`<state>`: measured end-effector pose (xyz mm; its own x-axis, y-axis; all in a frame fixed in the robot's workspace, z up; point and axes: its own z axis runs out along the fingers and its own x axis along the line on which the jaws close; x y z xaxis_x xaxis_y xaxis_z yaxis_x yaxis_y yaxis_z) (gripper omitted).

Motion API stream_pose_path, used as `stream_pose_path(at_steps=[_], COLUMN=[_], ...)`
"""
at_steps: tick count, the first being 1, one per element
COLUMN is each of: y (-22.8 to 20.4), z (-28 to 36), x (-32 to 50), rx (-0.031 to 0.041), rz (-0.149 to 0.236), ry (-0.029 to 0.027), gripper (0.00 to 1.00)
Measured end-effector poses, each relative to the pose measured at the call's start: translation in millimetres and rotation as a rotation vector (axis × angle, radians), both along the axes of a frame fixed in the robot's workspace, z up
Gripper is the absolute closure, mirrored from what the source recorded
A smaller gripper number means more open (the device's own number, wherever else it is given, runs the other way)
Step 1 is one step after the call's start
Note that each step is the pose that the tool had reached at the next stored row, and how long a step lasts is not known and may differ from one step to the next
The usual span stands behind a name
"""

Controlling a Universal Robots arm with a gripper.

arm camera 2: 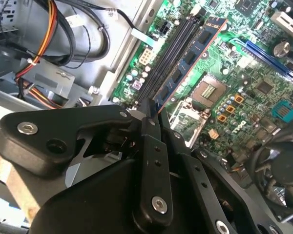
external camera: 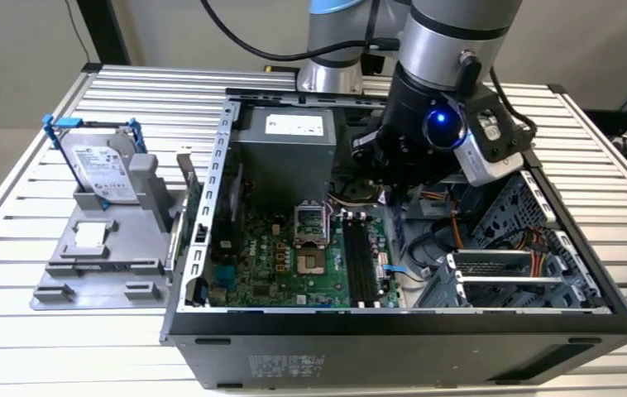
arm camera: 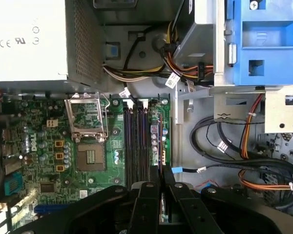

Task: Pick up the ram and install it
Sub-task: 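Insert the ram into the slot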

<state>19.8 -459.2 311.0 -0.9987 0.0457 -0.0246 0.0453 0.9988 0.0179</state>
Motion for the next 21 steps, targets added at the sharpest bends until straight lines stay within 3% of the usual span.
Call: stream_pose_path(at_steps=[21], y=[5.0], z=[-38.2], x=[0.0], rx=[0.0000], rz=[-0.009], ry=[0.0000], gripper=[1.00])
